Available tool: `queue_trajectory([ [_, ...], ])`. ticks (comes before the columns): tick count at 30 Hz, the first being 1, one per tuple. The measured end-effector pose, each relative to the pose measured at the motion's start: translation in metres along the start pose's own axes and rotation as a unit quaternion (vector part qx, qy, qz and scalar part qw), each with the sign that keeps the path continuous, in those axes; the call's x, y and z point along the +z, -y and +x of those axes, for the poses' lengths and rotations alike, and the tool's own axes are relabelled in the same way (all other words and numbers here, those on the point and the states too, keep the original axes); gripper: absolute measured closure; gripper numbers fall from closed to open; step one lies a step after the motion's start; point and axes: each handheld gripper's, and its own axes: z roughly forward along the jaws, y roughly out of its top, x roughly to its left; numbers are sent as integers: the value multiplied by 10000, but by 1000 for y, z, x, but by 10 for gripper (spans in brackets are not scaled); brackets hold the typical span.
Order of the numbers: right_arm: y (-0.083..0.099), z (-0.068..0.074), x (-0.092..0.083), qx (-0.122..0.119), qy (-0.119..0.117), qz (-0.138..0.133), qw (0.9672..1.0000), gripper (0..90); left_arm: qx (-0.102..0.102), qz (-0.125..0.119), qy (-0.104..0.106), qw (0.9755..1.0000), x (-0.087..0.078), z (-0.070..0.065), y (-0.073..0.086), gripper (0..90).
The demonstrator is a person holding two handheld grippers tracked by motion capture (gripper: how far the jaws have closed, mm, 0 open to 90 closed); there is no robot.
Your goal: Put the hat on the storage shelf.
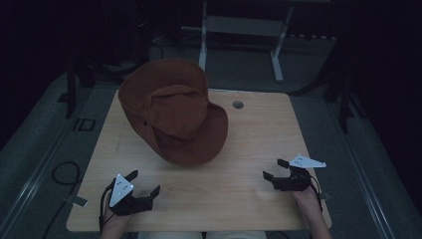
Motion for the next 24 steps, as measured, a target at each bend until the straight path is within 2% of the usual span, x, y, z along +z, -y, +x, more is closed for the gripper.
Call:
queue_trajectory([
  [2, 6, -8, -4, 68, 229, 34, 9997, 142, -5, -6, 16, 10000, 0, 0, 0, 62],
  [5, 9, -11, -7, 37, 371, 79, 9993, 142, 16, -6, 36, 10000, -1, 1, 1, 62],
  [6, 14, -13, -9, 34, 544, 143, 9984, 142, 33, 1, 17, 10000, -2, 1, 2, 62],
  [8, 16, -14, -10, 35, 616, 188, 9979, 142, 40, 5, 5, 10000, -2, 2, 2, 62],
  [9, 21, -17, -11, 81, 803, 222, 9965, 142, 28, -21, -13, 10000, -3, 2, 1, 61],
  [10, 21, -17, -11, 81, 803, 222, 9965, 142, 28, -21, -13, 10000, -3, 2, 1, 62],
  [11, 24, -20, -12, 167, 1025, 156, 9945, 142, 35, -21, -42, 10000, -4, 3, 1, 62],
  [12, 24, -20, -12, 167, 1025, 156, 9945, 142, 22, -35, -48, 10000, -4, 4, 1, 62],
  [14, 25, -22, -14, 252, 1293, 74, 9913, 141, -8, -24, -71, 10000, -4, 5, 2, 62],
  [18, 26, -24, -15, 331, 1444, 53, 9889, 142, -26, -12, -105, 9999, -5, 7, 2, 62],
  [19, 27, -25, -16, 367, 1536, -5, 9874, 142, 34, -8, -110, 9999, -6, 6, 2, 62],
  [21, 27, -25, -15, 386, 1537, -8, 9874, 142, 24, -13, -109, 9999, -6, 6, 2, 62],
  [24, 29, -24, -12, 252, 1560, 116, 9874, 142, -46, -9, -78, 10000, -5, 7, 3, 62],
])
